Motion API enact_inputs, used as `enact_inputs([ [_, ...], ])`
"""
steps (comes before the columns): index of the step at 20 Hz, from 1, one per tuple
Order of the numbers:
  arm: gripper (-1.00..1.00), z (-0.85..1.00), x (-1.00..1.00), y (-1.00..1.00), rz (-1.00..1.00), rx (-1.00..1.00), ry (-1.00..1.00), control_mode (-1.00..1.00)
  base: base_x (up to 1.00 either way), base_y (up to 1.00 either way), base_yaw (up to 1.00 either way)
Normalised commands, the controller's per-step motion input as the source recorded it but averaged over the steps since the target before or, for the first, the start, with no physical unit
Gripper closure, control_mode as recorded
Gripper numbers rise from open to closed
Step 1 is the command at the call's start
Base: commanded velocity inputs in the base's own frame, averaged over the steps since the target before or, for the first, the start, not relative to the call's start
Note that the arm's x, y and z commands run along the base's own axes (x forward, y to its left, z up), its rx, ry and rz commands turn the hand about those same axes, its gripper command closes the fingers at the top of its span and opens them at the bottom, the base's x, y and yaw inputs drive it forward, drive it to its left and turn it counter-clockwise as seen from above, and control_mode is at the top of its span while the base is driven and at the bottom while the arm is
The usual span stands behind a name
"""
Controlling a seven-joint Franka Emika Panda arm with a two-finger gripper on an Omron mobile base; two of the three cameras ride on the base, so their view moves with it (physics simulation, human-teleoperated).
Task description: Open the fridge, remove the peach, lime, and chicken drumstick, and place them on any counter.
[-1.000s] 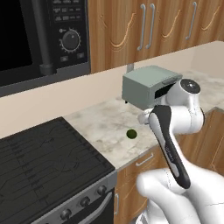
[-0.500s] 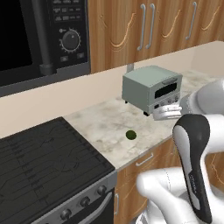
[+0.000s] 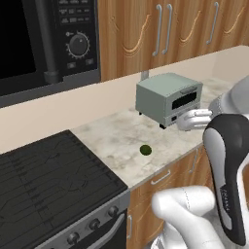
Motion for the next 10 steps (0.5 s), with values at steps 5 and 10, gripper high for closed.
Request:
enact_inputs([
  [5, -1.0, -0.01, -0.12, -0.01, 0.0, 0.0, 0.0, 1.0, -0.14, -0.04, 0.0],
  [10, -1.0, 0.0, 0.0, 0.0, 0.0, 0.0, 0.0, 1.0, -0.97, -0.43, -0.19],
])
